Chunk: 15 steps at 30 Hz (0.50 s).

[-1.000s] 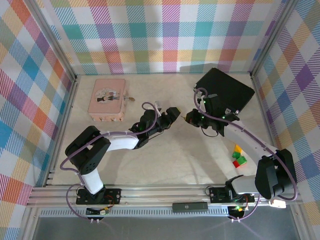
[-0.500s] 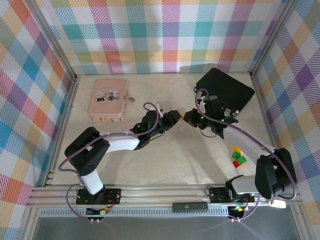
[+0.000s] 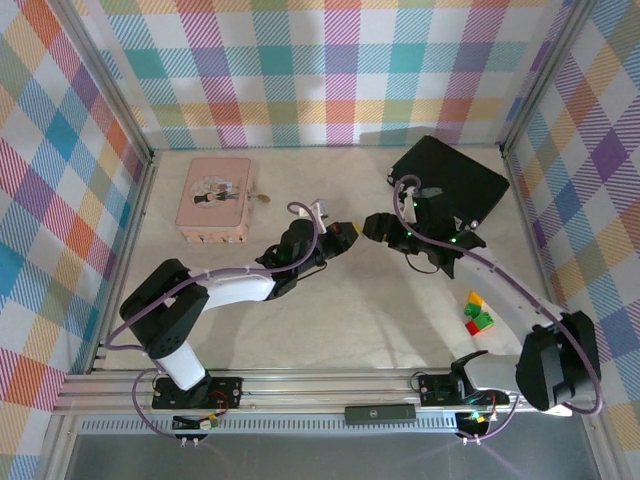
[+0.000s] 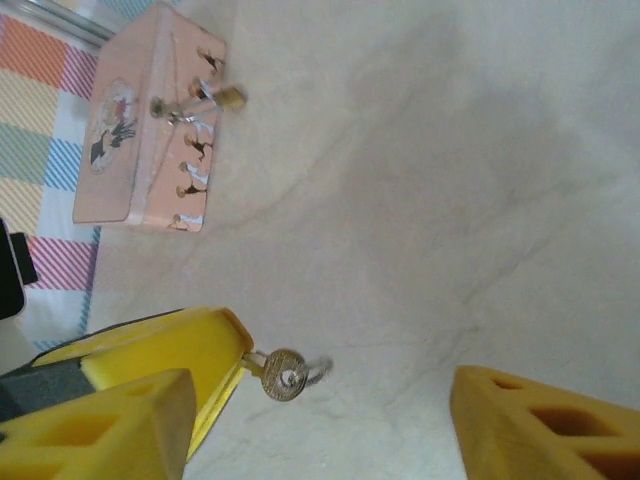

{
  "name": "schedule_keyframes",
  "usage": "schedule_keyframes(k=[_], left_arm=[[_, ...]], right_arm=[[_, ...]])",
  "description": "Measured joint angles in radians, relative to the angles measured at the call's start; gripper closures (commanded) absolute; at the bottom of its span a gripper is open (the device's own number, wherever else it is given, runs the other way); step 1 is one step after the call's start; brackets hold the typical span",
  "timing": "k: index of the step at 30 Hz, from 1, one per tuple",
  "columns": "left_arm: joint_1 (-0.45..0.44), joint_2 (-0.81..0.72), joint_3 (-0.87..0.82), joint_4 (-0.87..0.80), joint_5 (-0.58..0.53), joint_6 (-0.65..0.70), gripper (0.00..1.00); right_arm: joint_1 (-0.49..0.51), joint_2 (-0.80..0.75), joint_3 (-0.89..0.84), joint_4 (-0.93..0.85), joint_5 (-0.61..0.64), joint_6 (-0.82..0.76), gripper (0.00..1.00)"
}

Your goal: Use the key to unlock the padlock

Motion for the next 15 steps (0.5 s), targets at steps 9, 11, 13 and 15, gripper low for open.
schedule_keyframes(k=[9,11,13,15], left_arm=[[0.07,-0.073,-0.04,0.004,0.208,0.29,1.0],[0.094,-0.09,-0.053,0.008,0.254,0.32,1.0],[0.112,-0.107,-0.065,0.021,0.291,0.341,1.0],[0.124,-0.122,-0.072,0.03,0.32,0.358,1.0]], right_arm=[[-0.067,-0.069,-0.015,0.113,-0.194,-0.127,0.75],[-0.094,-0.048,-0.031,0.166,-0.303,-0.122,0.83],[-0.111,-0.021,-0.047,0.22,-0.397,-0.107,0.77],[-0.117,0.002,-0.06,0.267,-0.468,-0.092,0.72]])
